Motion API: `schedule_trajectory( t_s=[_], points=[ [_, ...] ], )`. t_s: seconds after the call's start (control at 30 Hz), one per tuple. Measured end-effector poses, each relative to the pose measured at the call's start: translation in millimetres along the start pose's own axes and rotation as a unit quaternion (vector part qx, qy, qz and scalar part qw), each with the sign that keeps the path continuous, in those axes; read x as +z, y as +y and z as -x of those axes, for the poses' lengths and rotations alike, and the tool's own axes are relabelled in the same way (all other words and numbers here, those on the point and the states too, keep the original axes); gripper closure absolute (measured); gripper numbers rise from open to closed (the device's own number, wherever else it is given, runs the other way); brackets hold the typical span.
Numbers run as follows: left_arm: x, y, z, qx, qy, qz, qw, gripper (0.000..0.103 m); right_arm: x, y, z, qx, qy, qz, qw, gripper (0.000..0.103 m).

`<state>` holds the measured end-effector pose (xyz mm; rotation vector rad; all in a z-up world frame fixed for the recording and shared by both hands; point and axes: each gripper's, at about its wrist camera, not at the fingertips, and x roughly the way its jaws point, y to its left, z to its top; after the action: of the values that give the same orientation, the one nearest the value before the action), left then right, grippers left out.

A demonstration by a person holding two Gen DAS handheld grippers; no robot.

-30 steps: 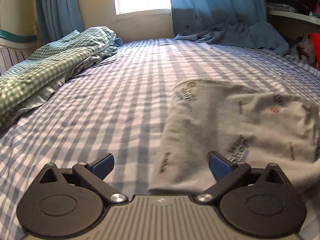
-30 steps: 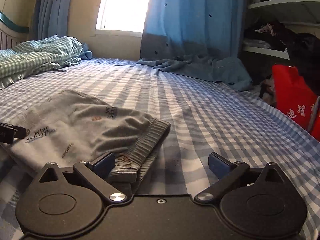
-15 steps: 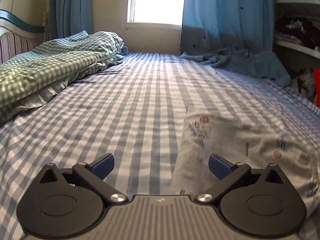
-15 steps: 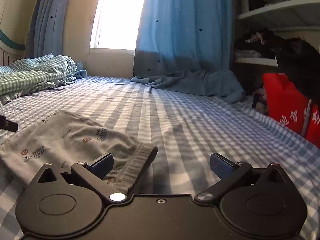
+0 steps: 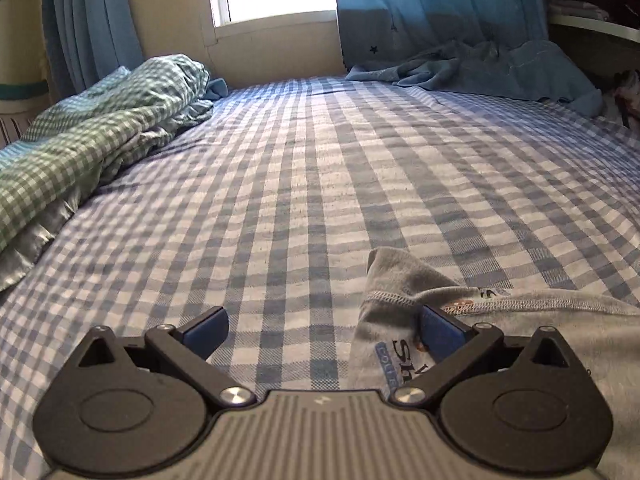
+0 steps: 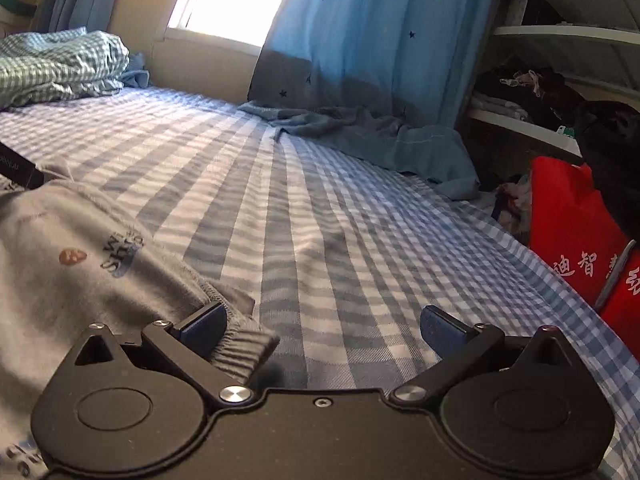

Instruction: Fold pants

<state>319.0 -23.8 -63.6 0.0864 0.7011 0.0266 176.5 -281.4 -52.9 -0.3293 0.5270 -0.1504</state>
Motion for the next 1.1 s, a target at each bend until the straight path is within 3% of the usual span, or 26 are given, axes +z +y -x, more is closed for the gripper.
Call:
schedule_trajectory(
  t_s=[0.17,0.33,0.47,0.73,0.9,1.1],
  points=[
    [-1,5,-1,-0.004,0.002,0.01,0.9999,0.0,-1,6,-1,-0.01,0.001,0.013,1.0,0.001],
    [-2,4,12,0.003,-0.004,0.009,0.9999,0.0,1,-4,7,0.0,-0.008,-0.015,1.0,0.001],
    [-9,10,50,-0.035,-0.028,0.02,0.9988,0.0,3,-13,42,0.004,-0.035,-0.058,0.998,0.001],
    [-56,19,103,-0.065,-0.016,0.048,0.9966,0.0,-17,12,98,0.056,-0.035,-0.074,0.995,0.001],
    [-92,23,111,-0.064,0.01,0.052,0.9966,0.001,-35,24,108,0.07,-0.014,-0.076,0.995,0.001],
    [-107,32,118,-0.074,-0.008,0.081,0.994,0.0,-51,16,107,0.085,-0.002,-0.125,0.989,0.001]
  ],
)
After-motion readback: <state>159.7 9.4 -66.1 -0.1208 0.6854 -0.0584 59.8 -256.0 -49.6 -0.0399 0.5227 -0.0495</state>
